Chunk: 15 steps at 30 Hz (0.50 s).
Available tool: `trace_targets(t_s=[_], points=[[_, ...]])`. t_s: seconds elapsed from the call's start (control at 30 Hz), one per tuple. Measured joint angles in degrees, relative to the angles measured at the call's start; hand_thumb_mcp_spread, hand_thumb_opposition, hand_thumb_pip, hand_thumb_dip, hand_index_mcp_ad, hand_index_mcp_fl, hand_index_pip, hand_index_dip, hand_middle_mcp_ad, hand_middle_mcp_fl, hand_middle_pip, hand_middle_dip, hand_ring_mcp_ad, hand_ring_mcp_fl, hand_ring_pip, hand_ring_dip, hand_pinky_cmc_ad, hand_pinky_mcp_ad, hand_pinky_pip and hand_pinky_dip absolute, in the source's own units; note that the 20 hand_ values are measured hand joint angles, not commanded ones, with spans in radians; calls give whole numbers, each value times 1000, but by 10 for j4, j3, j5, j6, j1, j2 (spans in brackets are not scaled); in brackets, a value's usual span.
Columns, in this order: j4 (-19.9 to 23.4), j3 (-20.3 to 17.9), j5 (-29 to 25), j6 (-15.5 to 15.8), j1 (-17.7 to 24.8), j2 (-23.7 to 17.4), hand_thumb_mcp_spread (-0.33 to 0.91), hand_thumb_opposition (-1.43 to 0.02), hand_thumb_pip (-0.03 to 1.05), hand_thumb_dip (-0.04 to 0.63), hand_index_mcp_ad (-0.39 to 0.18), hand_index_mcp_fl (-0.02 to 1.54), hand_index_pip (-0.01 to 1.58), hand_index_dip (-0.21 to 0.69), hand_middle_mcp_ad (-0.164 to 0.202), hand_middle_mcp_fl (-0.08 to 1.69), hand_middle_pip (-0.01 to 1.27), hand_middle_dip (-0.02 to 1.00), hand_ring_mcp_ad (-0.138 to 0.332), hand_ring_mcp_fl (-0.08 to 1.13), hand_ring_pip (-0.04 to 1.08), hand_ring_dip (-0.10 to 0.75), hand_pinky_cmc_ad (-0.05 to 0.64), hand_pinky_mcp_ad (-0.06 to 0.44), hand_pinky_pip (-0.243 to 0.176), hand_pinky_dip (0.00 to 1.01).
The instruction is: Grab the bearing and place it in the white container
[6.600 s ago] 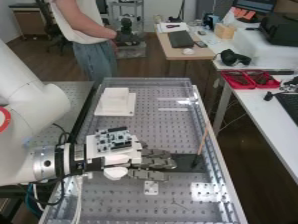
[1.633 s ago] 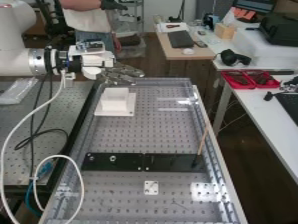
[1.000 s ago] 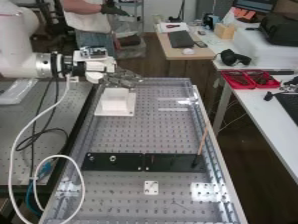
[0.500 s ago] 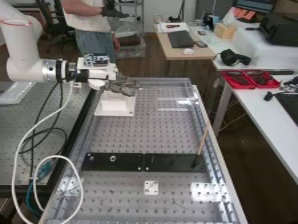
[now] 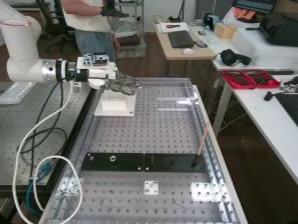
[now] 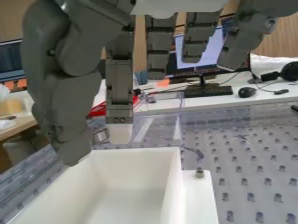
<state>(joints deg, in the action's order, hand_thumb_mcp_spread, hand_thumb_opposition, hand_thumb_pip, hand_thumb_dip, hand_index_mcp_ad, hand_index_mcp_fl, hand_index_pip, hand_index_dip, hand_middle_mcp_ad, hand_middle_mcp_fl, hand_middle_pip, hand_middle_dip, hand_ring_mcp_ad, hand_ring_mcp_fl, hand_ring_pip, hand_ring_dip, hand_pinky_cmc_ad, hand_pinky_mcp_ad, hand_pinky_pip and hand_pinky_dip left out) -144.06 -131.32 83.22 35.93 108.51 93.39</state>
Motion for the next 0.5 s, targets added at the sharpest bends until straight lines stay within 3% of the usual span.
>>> trace_targets(t_s=[0.5], points=[[-13, 8, 1, -6, -2, 24, 501, -822, 344, 229, -176, 611, 1124, 194, 19, 183, 148, 204, 119, 16, 105, 59, 316, 248, -58, 178]])
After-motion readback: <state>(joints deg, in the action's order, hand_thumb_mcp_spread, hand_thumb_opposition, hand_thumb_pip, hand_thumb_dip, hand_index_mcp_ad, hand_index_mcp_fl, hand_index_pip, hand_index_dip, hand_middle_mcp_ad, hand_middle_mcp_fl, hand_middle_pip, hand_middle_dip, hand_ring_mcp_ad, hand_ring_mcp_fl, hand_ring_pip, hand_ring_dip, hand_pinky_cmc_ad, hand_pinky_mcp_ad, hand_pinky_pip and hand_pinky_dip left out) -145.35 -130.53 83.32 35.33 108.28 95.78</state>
